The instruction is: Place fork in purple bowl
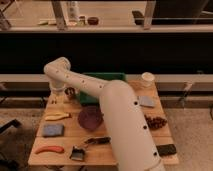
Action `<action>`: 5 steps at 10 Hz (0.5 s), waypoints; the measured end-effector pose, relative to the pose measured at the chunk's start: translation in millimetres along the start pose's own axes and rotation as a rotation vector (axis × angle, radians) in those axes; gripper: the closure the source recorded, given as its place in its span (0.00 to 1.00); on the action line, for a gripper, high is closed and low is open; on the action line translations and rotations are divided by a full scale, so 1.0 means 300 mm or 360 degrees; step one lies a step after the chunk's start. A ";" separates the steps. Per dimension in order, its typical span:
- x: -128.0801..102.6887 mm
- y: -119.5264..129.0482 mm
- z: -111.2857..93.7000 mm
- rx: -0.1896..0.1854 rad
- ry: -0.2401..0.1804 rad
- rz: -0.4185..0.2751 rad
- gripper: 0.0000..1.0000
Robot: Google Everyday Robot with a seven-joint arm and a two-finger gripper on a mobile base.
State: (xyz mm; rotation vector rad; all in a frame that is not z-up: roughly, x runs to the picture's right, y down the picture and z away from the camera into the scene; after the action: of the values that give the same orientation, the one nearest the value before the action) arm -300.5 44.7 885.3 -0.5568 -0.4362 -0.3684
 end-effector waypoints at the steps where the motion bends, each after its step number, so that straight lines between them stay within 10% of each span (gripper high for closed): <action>1: 0.007 -0.007 0.013 0.0011 0.0019 0.0022 0.20; 5: 0.047 -0.043 0.078 0.0051 0.0098 0.0233 0.20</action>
State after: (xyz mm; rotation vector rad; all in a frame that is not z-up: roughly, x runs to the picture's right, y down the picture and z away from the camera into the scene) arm -301.3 45.0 915.5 -0.5416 -0.3396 -0.2374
